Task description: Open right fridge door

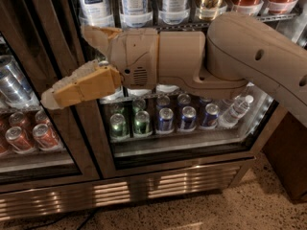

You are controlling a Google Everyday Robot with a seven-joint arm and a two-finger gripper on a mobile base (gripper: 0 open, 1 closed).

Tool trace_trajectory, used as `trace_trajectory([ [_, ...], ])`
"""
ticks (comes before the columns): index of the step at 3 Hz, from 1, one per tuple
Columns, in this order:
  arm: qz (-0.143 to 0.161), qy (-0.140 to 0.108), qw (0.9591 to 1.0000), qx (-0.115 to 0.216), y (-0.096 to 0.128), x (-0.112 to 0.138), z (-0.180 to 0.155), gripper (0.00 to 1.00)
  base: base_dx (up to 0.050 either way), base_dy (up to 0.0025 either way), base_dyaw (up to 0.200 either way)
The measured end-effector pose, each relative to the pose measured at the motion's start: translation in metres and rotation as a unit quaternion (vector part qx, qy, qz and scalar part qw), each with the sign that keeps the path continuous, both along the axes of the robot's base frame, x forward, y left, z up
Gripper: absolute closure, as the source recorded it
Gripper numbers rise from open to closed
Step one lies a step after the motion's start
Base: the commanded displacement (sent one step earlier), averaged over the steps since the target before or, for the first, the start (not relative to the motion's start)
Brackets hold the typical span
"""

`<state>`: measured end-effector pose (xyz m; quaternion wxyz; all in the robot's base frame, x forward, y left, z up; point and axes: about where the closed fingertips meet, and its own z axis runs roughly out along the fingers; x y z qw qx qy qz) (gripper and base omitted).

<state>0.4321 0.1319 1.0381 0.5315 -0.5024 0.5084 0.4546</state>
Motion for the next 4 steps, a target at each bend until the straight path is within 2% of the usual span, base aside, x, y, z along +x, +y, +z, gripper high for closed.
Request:
trace_trajectory([
  [1, 0.034, 0.008, 0.999, -0.03, 0.0334, -0.0044, -0.0123, 0.0, 0.0, 0.0, 0.0],
  [2, 0.035, 0.008, 0.9989, -0.03, 0.0344, -0.0049, -0.0122, 0.0, 0.0, 0.00003, 0.196],
  [3, 0.035, 0.008, 0.9989, -0.03, 0.0344, -0.0049, -0.0122, 0.0, 0.0, 0.0, 0.0],
  [4, 0.035, 0.008, 0.9989, -0.03, 0.0345, -0.005, -0.0122, 0.18, 0.0, 0.0, 0.0],
])
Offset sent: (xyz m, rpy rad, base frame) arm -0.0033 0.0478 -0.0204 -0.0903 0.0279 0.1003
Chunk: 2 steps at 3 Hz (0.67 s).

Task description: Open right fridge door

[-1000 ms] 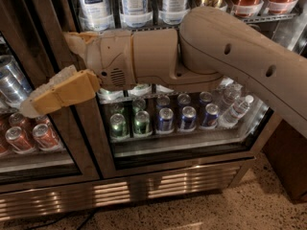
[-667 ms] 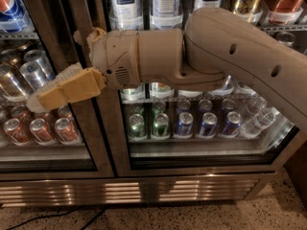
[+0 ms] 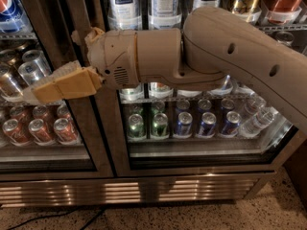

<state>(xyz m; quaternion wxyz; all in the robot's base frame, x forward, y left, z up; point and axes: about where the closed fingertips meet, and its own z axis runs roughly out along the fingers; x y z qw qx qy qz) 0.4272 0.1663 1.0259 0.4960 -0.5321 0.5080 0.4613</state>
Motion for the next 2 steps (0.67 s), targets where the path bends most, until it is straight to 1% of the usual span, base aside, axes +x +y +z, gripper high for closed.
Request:
trace_trajectory([
  [1, 0.0, 0.0, 1.0, 0.0, 0.0, 0.0, 0.0, 0.42, 0.0, 0.0, 0.0],
  [2, 0.0, 0.0, 1.0, 0.0, 0.0, 0.0, 0.0, 1.0, -0.05, -0.00001, 0.0],
])
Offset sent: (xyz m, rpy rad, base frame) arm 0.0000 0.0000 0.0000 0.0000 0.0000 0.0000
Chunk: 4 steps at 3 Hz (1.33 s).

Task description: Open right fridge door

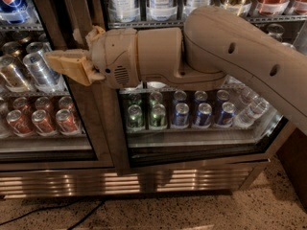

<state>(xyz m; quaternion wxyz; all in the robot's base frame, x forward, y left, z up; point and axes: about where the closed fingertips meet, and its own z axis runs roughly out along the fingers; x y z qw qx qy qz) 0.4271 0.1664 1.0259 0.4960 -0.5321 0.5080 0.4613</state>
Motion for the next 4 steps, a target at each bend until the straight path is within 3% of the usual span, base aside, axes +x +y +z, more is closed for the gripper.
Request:
trace_trajectory([
  [4, 0.0, 0.0, 1.0, 0.0, 0.0, 0.0, 0.0, 1.0, -0.05, -0.00003, 0.0],
])
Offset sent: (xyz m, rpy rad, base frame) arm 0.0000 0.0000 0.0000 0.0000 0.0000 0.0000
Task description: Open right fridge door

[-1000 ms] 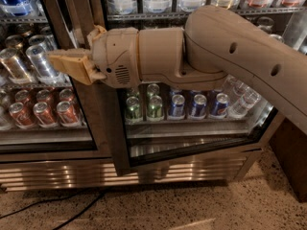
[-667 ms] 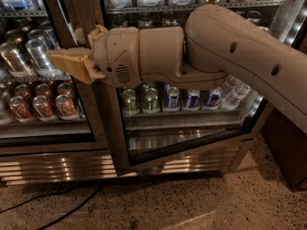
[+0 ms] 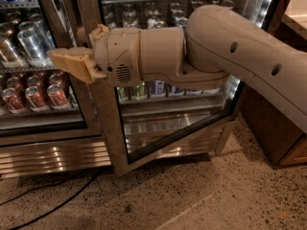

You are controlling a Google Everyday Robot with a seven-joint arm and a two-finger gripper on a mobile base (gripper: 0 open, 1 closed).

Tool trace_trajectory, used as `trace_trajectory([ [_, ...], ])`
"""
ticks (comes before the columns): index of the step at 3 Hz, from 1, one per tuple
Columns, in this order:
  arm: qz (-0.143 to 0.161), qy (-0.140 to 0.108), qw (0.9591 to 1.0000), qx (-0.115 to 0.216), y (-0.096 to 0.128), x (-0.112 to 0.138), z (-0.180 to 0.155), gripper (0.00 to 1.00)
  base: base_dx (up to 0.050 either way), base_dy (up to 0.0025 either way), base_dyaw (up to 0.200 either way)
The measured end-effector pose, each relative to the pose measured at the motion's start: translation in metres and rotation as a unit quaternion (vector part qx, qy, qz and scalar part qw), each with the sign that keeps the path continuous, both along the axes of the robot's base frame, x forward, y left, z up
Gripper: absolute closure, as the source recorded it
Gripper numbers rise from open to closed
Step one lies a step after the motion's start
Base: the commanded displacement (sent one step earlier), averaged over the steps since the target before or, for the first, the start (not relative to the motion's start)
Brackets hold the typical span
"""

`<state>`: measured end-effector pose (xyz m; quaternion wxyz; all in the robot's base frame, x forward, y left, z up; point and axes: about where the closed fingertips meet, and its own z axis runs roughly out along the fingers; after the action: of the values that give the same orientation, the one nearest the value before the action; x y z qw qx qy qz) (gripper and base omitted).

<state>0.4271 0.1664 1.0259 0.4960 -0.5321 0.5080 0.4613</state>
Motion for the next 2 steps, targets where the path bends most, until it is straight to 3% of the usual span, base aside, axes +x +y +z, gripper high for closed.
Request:
trace_trajectory([
  [2, 0.0, 0.0, 1.0, 0.0, 0.0, 0.0, 0.0, 1.0, 0.0, 0.0, -0.199],
])
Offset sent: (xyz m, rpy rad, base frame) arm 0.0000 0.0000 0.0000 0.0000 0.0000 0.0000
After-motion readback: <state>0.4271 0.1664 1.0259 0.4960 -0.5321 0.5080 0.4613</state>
